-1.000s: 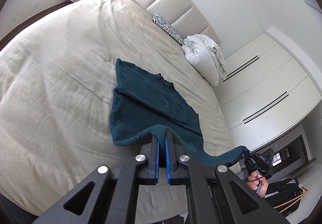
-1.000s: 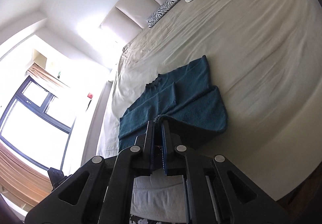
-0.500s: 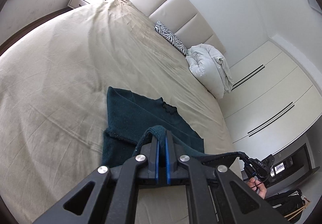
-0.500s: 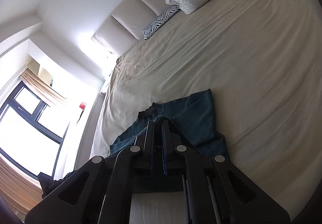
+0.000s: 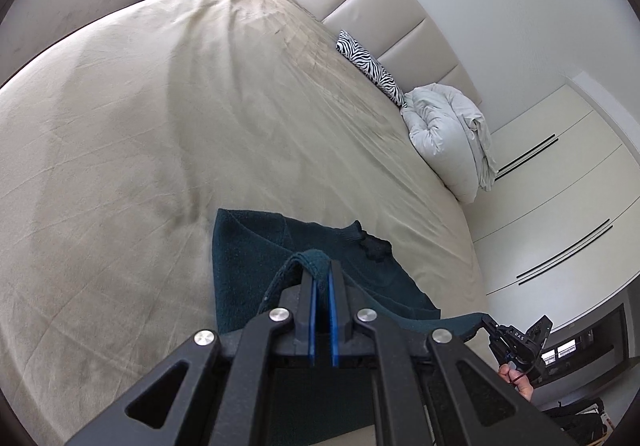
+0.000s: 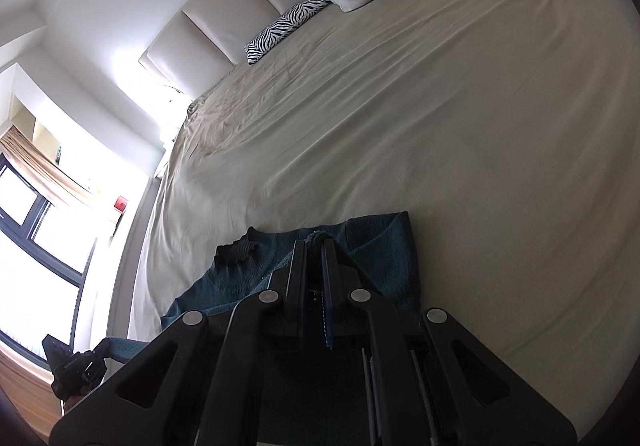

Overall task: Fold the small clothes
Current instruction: 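Lift the hem with both grippers and fold it toward the collar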

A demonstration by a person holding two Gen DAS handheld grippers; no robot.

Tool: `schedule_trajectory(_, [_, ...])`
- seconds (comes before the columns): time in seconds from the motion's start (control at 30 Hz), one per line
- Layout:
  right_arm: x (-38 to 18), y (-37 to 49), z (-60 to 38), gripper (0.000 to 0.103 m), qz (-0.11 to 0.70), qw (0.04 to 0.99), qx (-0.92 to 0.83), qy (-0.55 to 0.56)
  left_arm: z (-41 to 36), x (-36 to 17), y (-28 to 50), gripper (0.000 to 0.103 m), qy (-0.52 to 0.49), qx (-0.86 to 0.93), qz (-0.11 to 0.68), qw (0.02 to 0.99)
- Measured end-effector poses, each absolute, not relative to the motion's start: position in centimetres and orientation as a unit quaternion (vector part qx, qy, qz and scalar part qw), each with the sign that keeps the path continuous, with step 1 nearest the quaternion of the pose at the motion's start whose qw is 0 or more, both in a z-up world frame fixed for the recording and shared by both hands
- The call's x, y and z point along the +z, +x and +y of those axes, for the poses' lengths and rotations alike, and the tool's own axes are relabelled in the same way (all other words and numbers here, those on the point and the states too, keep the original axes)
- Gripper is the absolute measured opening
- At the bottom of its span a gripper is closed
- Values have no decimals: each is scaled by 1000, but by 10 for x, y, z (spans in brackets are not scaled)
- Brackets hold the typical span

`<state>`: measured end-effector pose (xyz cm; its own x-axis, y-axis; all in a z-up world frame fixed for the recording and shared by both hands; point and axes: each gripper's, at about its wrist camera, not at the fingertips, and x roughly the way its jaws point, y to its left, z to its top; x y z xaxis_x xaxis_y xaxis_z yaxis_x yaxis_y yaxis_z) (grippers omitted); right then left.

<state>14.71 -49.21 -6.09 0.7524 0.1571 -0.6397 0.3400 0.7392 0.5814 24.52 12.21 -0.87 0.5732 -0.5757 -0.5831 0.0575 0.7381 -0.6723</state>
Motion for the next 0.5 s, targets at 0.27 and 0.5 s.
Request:
schedule_trajectory(0.27, [-101, 198, -506, 5, 369, 853, -85, 359, 114, -39, 293, 6, -307, -165, 444, 825])
schedule_trajectory(0.5, [-130, 244, -505, 5, 390, 849, -100, 341, 114, -68, 321, 6, -320, -145, 460, 816])
